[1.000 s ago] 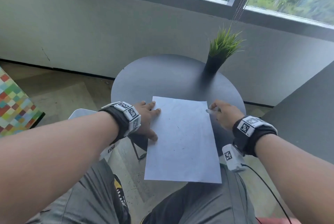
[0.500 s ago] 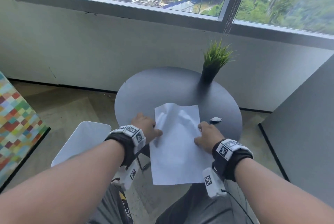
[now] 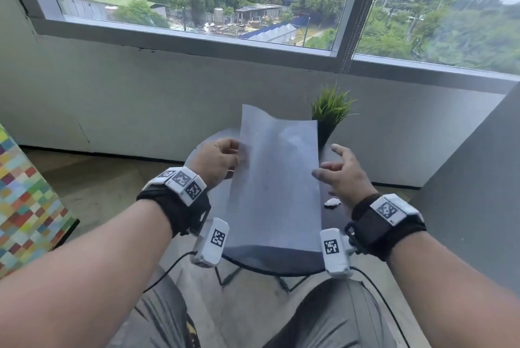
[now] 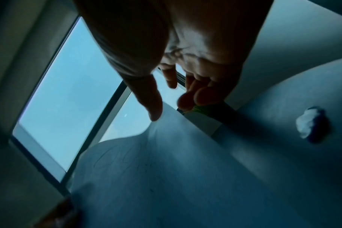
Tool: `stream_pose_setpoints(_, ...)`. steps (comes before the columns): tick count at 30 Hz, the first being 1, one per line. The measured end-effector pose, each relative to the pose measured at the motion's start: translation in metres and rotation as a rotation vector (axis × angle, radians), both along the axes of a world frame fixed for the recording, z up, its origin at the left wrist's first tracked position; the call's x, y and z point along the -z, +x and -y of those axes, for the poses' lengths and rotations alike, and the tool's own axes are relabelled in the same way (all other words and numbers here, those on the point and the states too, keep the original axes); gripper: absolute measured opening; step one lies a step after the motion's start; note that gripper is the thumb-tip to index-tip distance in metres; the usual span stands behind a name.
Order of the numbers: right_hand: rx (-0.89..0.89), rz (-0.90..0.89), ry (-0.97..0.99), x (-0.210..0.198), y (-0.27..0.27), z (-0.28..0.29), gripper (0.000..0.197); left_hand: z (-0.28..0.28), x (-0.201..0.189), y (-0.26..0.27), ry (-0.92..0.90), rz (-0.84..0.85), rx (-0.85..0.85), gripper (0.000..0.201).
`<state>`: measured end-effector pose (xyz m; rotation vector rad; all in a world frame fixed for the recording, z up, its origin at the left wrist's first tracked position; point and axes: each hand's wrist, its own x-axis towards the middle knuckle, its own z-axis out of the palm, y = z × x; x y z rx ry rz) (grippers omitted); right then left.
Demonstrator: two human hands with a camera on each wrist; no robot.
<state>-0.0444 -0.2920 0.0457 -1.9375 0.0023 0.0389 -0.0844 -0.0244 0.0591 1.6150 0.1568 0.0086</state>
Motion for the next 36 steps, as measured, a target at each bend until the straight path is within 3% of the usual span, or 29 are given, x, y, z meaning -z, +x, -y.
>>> stream_pose_setpoints(3,-0.065,-0.065,0.166,-0.02,0.003,0.004,0.021,-0.005,-0.02,-0.001,0.001,0.115,-0.029,0.027)
stream_pose_setpoints(6,-0.141,0.027,0.212,-0.034,0.002,0.005,0.021,-0.007,-0.035,-0.006,-0.042,0.17,-0.035,0.024)
stream_pose_setpoints(11,-0.11,0.386,0.129,-0.045,-0.01,-0.001,0.024,-0.011,-0.033,-0.015,-0.118,0.232,-0.1,0.02)
stream_pose_setpoints(15,-0.126,0.228,-0.201,-0.02,-0.006,0.001,0.015,-0.013,0.01,-0.018,0.111,0.003,-0.031,0.003)
stream_pose_setpoints(18,-0.118,0.178,-0.151,-0.025,0.0,0.0,0.008,-0.015,0.023,-0.011,0.23,-0.073,-0.003,0.006)
stream_pose_setpoints(24,-0.092,0.219,-0.116,-0.038,0.031,0.004,0.017,-0.022,0.011,0.012,0.182,-0.123,-0.114,0.018)
stream_pose_setpoints(27,-0.093,0.114,-0.255,-0.008,0.046,0.017,0.014,-0.019,0.031,0.011,0.274,-0.275,-0.059,0.015)
stream_pose_setpoints(31,-0.196,-0.152,-0.65,0.047,0.048,0.038,0.007,-0.017,0.073,0.003,0.427,-0.427,0.05,0.005)
stream_pose_setpoints(33,-0.246,-0.185,-0.872,0.07,0.046,0.047,0.029,-0.015,0.084,-0.001,0.478,-0.471,0.081,0.004)
stream_pose_setpoints(36,-0.263,-0.154,-0.959,0.086,0.049,0.05,0.035,-0.016,0.089,-0.001,0.561,-0.508,0.091,0.012)
